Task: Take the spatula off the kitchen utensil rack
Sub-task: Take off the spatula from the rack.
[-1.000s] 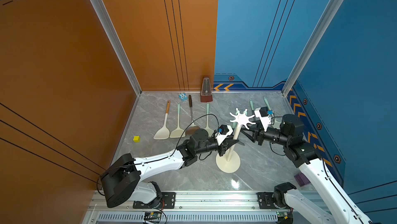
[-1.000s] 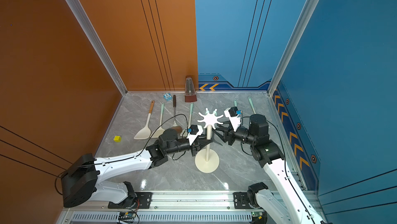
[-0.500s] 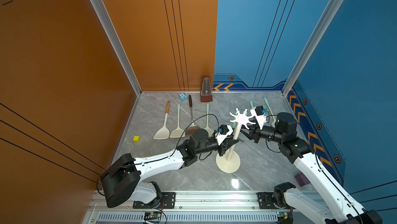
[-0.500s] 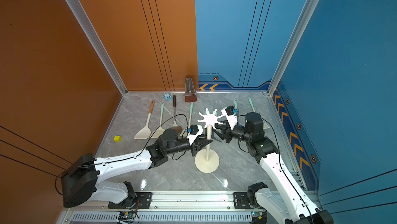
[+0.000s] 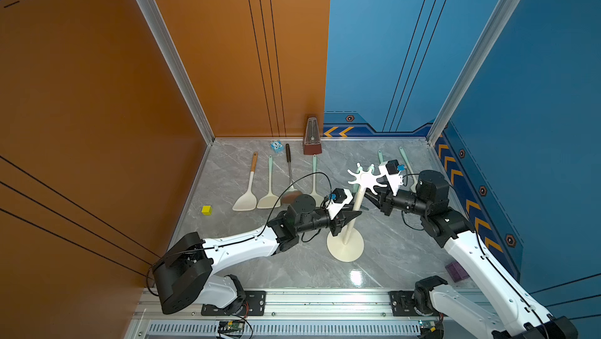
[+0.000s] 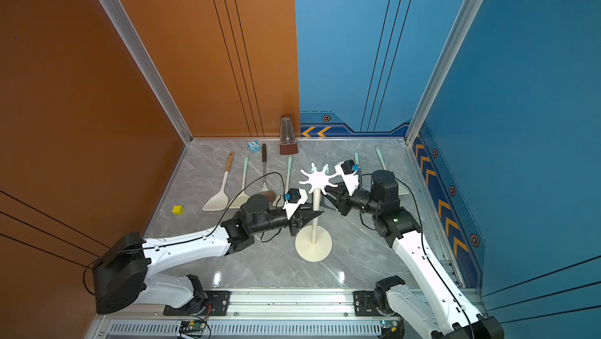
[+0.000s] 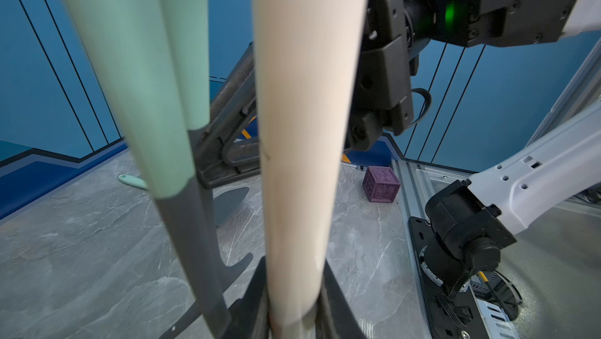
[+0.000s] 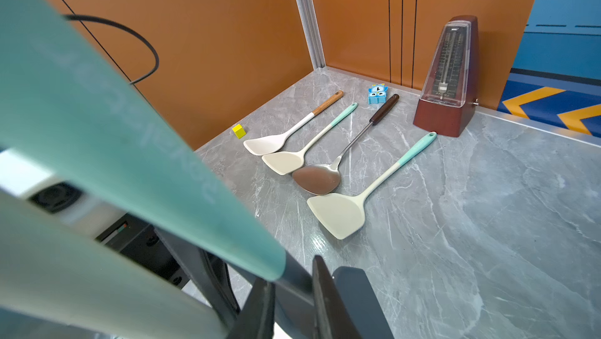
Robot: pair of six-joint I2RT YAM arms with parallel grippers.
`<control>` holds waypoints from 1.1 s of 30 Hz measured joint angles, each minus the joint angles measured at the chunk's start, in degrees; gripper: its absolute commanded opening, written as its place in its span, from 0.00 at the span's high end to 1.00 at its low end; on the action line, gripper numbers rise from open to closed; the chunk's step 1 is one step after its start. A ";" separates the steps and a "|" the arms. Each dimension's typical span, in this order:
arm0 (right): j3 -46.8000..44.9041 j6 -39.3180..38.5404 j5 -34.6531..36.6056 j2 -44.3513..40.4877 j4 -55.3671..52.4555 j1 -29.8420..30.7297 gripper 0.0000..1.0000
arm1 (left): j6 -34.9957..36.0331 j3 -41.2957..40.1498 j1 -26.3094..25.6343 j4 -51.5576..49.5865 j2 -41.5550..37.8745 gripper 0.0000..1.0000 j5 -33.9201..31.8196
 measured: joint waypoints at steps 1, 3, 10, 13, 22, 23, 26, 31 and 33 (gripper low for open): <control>0.00 -0.20 0.28 -0.28 0.07 0.13 0.85 | 0.00 0.04 0.00 0.00 0.04 0.83 0.04; 0.00 -0.33 1.86 -0.81 0.11 0.17 0.88 | 0.04 0.04 -0.02 -0.02 0.04 0.83 0.13; 0.02 -0.76 6.27 -1.40 0.11 0.17 0.95 | 0.04 0.04 -0.02 -0.02 0.07 0.83 0.11; 0.17 -0.83 8.90 -1.16 0.07 0.17 1.00 | 0.04 0.04 -0.02 -0.02 0.07 0.83 0.11; 5.53 -0.79 19.61 4.61 -1.97 0.15 1.00 | 0.09 0.04 -0.02 -0.02 0.07 0.83 0.11; 6.29 -0.79 20.70 5.40 -2.36 0.13 1.00 | 0.09 0.04 -0.02 -0.02 0.07 0.83 0.11; 8.59 -0.74 24.04 7.91 -3.45 -0.02 1.00 | 0.09 0.04 -0.02 -0.02 0.07 0.83 0.11; 13.11 -0.57 28.24 12.52 -5.73 -0.15 1.00 | 0.11 0.04 -0.02 -0.02 0.07 0.83 0.11; 15.04 -0.35 30.03 14.40 -6.60 -0.11 1.00 | 0.13 0.04 -0.02 -0.02 0.07 0.83 0.11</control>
